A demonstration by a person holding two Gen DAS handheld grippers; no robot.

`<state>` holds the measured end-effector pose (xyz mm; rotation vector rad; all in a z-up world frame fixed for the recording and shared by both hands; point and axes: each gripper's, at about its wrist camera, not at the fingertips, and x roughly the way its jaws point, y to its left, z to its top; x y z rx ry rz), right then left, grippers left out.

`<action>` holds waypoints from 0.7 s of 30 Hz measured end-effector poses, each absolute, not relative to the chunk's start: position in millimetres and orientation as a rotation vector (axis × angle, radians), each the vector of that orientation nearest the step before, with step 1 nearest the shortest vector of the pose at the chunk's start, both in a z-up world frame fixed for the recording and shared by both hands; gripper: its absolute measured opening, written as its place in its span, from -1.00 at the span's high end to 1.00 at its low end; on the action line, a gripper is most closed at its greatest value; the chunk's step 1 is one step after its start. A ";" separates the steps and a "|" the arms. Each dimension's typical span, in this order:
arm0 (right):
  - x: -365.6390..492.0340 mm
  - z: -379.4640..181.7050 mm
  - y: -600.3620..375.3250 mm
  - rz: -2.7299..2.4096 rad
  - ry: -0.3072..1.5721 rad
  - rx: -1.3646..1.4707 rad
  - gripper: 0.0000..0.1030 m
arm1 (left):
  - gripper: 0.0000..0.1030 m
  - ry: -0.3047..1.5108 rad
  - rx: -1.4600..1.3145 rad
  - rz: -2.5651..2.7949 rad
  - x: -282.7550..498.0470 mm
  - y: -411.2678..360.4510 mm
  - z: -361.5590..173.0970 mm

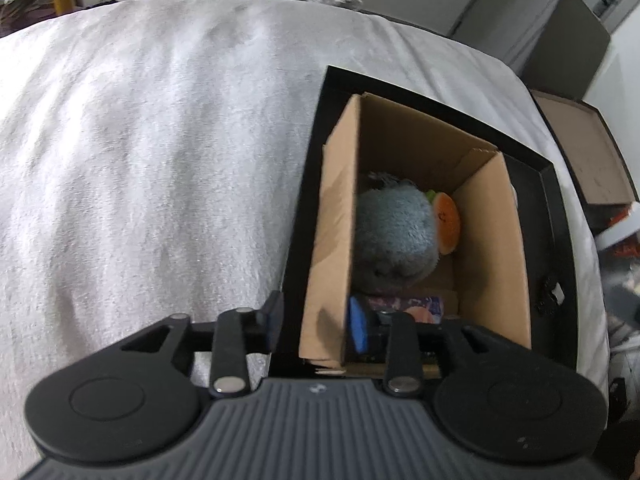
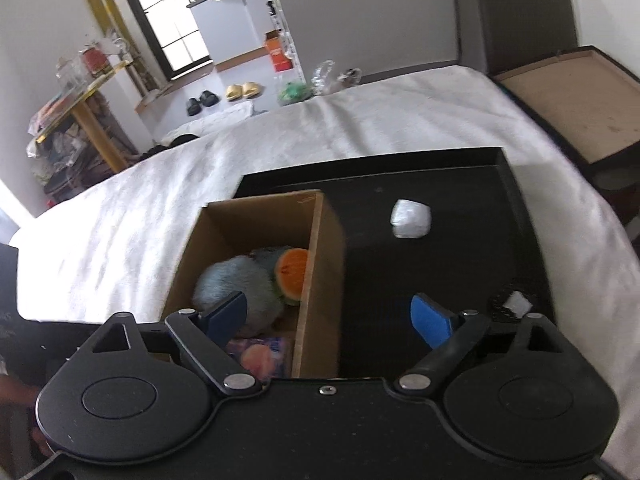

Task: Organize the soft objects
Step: 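Reach the right tool to the black cloth on the tray and grasp it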

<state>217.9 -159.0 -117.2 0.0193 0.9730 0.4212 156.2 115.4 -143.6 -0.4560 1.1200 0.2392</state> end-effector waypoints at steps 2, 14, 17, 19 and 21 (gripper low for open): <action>218.2 -121.1 -166.2 0.404 0.970 0.019 -0.76 | 0.23 1.120 -0.458 0.257 156.9 114.7 -142.9; 233.2 -153.3 -210.4 0.360 0.983 0.089 -0.84 | -0.01 1.123 -0.394 0.297 167.5 98.6 -139.9; 239.0 -161.5 -221.5 0.343 0.992 0.133 -0.84 | -0.04 1.126 -0.368 0.315 170.4 94.0 -141.2; 242.2 -166.2 -228.5 0.335 0.991 0.170 -0.84 | -0.04 1.124 -0.350 0.327 172.8 90.5 -141.7; 245.3 -171.2 -235.3 0.319 0.995 0.208 -0.84 | -0.05 1.121 -0.339 0.339 175.4 87.4 -141.1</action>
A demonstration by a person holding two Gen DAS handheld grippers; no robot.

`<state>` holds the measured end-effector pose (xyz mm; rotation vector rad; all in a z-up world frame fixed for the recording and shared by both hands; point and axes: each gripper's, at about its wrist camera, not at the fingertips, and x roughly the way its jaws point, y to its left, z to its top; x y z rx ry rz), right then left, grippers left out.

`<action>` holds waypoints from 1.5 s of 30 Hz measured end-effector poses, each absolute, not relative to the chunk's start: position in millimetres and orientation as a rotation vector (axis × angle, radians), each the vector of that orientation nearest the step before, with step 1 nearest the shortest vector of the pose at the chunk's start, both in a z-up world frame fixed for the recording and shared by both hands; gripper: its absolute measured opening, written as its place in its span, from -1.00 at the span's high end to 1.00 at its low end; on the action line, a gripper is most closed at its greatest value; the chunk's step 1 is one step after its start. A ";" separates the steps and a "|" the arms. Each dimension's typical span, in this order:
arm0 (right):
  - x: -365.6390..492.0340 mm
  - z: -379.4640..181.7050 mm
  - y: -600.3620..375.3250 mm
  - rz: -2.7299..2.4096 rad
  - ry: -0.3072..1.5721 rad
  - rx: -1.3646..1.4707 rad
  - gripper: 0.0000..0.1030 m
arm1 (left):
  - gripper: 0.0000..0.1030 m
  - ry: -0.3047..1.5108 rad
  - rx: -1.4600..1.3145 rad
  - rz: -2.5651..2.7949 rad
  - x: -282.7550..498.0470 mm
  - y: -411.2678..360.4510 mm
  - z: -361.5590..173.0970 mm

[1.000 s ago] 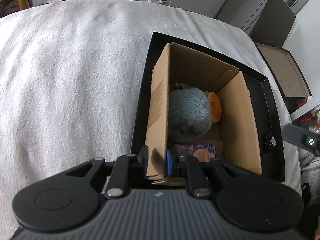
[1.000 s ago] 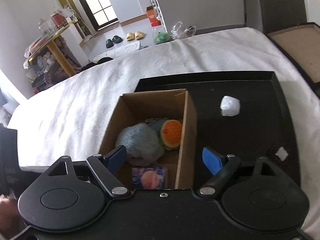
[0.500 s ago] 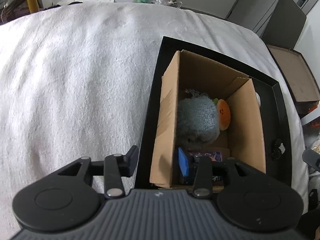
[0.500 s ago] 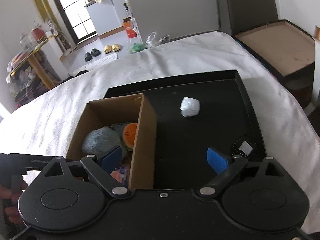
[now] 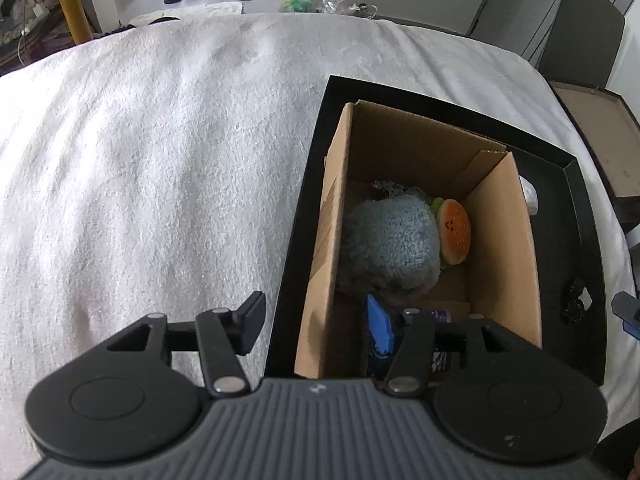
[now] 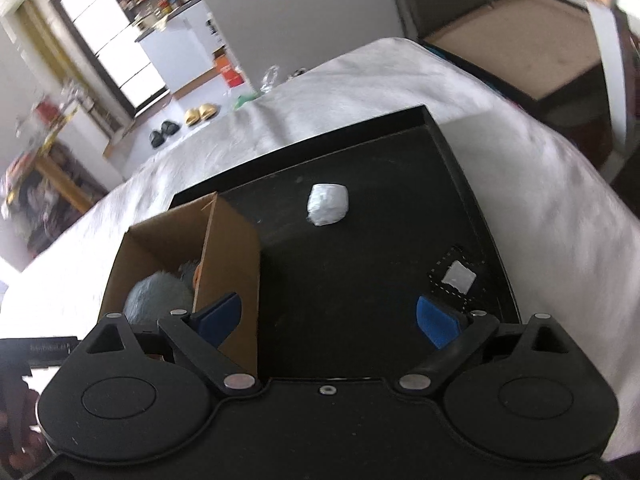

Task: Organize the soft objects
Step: 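Reach the right tool to the black cloth on the tray and grasp it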

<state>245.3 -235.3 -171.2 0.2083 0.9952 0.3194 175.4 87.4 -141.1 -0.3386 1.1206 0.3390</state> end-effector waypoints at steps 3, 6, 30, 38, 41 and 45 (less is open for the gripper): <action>250.2 -179.9 -240.6 0.268 1.003 0.200 -0.84 | -0.06 1.116 -0.352 0.345 179.6 83.4 -139.6; 259.7 -190.8 -244.1 0.237 1.040 0.199 -0.78 | -0.06 1.122 -0.347 0.361 185.3 78.8 -140.5; 300.2 -255.1 -272.4 0.050 1.113 0.255 -0.58 | -0.07 1.218 -0.225 0.467 210.2 49.3 -159.9; 302.3 -259.7 -264.6 0.046 1.095 0.177 0.15 | -0.07 1.232 -0.197 0.483 211.8 48.9 -164.8; 302.6 -259.0 -264.4 0.052 1.089 0.173 0.37 | -0.07 1.234 -0.200 0.489 210.4 52.2 -165.0; 301.0 -256.7 -270.0 0.080 1.099 0.227 0.45 | -0.07 1.230 -0.194 0.484 208.4 55.5 -162.3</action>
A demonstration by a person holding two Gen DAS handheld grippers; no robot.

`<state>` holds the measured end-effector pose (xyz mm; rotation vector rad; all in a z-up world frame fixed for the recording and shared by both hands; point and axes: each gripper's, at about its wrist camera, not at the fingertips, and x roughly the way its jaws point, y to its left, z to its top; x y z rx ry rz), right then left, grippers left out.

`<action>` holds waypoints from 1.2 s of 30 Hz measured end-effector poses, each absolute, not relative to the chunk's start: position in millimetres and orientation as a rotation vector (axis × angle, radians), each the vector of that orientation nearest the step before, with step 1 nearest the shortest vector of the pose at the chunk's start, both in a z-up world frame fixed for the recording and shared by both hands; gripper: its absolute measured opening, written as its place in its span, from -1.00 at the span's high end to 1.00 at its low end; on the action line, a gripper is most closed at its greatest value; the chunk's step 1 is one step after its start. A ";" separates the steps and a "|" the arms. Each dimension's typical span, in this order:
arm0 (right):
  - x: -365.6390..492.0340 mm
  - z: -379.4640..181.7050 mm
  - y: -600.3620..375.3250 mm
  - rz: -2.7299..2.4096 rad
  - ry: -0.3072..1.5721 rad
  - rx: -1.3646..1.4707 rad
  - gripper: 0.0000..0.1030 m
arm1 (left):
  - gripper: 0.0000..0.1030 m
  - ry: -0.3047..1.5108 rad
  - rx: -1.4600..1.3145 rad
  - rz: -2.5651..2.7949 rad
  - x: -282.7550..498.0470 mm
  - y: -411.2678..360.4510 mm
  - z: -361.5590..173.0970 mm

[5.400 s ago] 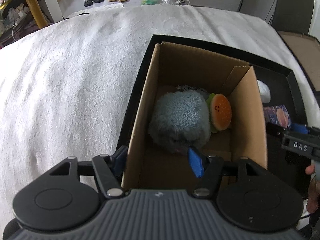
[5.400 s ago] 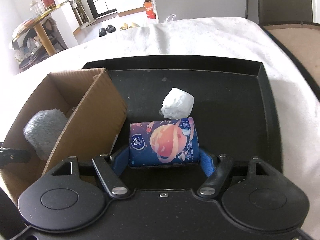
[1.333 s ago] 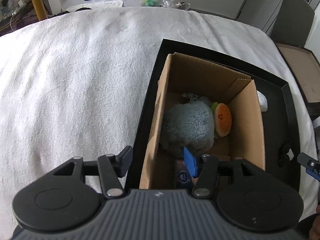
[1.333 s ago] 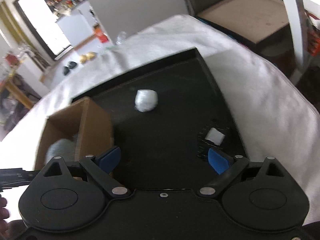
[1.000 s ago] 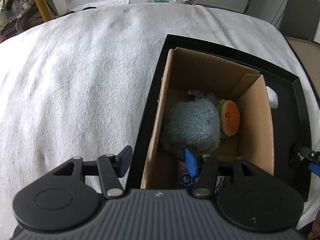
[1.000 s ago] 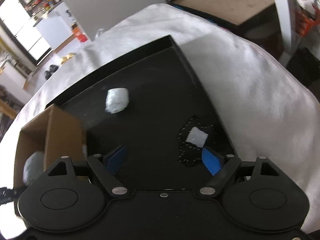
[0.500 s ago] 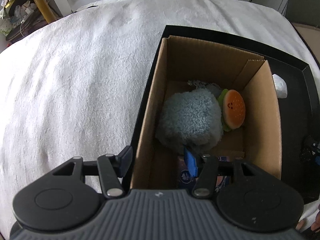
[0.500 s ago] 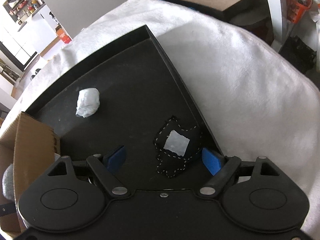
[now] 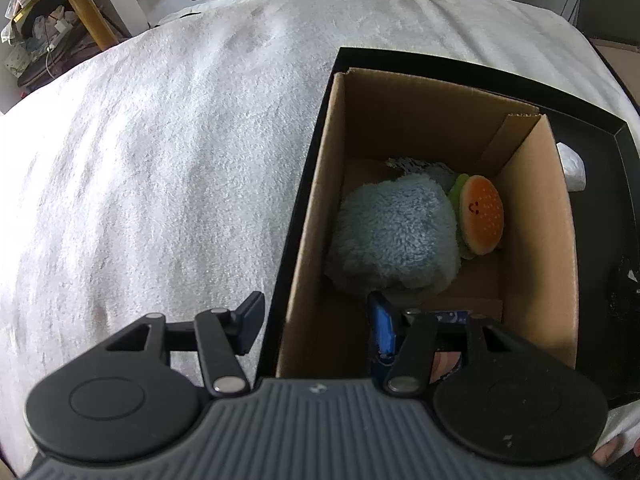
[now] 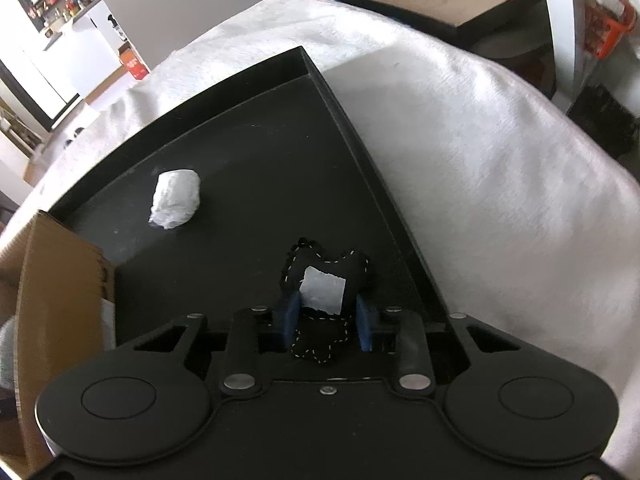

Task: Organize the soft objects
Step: 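Reach the right tool to the black cloth on the tray and grasp it, then carry the black cloth with the right tool into the box and release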

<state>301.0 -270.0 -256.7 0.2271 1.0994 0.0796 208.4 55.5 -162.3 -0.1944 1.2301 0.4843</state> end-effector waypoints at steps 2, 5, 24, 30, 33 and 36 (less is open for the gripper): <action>299.4 -254.5 -271.8 0.087 1.094 0.245 0.48 | -0.07 1.225 -0.195 0.483 207.2 57.1 -159.8; 295.8 -246.8 -273.0 0.109 1.070 0.263 0.50 | -0.07 1.218 -0.197 0.478 205.2 59.0 -157.1; 279.8 -193.2 -244.7 0.290 0.973 0.230 0.50 | -0.06 1.172 -0.252 0.453 192.9 72.8 -151.1; 276.0 -176.7 -225.6 0.334 0.970 0.214 0.50 | -0.04 1.155 -0.276 0.429 190.0 77.9 -149.0; 274.0 -167.6 -214.1 0.356 0.960 0.200 0.49 | 0.00 1.151 -0.294 0.416 189.3 81.2 -148.4; 272.1 -159.9 -204.1 0.374 0.955 0.185 0.49 | 0.00 1.142 -0.308 0.405 188.3 84.1 -147.6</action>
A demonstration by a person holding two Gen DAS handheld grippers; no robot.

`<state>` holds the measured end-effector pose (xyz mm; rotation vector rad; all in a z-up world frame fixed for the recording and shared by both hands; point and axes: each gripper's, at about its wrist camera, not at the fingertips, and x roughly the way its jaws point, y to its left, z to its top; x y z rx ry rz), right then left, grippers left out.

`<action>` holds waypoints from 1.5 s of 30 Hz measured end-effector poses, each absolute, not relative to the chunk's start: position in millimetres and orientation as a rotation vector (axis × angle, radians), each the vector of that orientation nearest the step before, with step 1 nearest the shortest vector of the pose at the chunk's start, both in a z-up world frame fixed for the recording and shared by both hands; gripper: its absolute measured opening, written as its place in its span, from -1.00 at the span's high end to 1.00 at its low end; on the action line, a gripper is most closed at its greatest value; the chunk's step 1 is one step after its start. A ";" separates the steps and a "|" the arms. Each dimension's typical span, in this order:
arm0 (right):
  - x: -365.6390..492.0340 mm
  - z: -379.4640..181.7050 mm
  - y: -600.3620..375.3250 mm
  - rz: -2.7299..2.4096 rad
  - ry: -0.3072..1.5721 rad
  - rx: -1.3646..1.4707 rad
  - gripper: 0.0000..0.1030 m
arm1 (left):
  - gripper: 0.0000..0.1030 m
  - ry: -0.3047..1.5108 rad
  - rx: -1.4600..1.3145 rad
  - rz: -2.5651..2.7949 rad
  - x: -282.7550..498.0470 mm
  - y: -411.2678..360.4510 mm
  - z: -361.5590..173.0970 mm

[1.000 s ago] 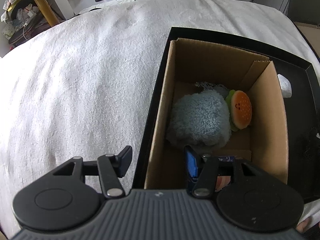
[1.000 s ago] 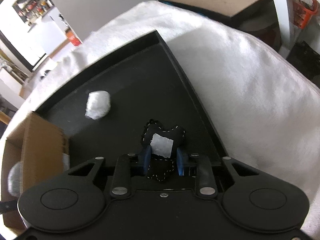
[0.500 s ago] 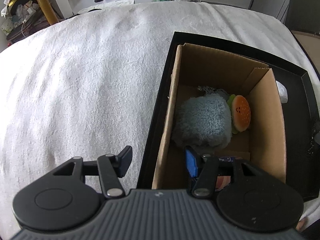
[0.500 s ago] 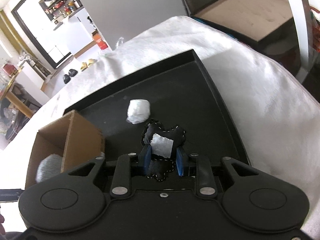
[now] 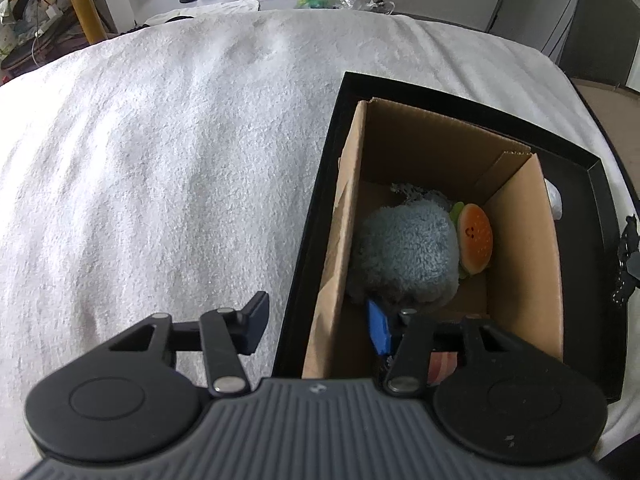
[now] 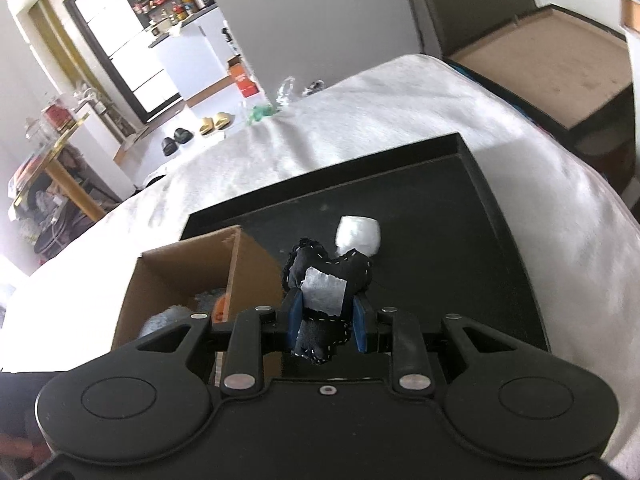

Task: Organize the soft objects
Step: 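Carry the black cloth with the right tool into the box and release, then reach the right tool to the white crumpled tissue and grasp it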

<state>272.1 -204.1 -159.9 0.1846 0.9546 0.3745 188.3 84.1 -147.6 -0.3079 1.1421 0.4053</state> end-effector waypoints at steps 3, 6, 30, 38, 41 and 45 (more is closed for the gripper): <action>271.1 -154.0 -194.1 0.386 0.956 0.180 0.49 | 0.00 1.135 -0.318 0.398 186.5 87.9 -146.9; 269.4 -148.6 -182.2 0.410 0.958 0.168 0.48 | 0.04 1.129 -0.332 0.385 185.4 90.6 -147.3; 247.9 -141.8 -105.4 0.528 1.017 0.052 0.39 | 0.75 1.159 -0.409 0.271 187.8 102.3 -163.1; 241.7 -136.1 -101.0 0.532 0.994 0.012 0.00 | 0.74 1.161 -0.419 0.264 187.2 105.1 -163.9; 242.4 -137.4 -109.0 0.503 0.999 0.018 -0.06 | 0.74 1.162 -0.414 0.265 187.9 104.1 -163.4; 242.2 -139.3 -120.6 0.447 0.988 0.003 -0.19 | 0.73 1.164 -0.417 0.266 188.0 103.7 -163.1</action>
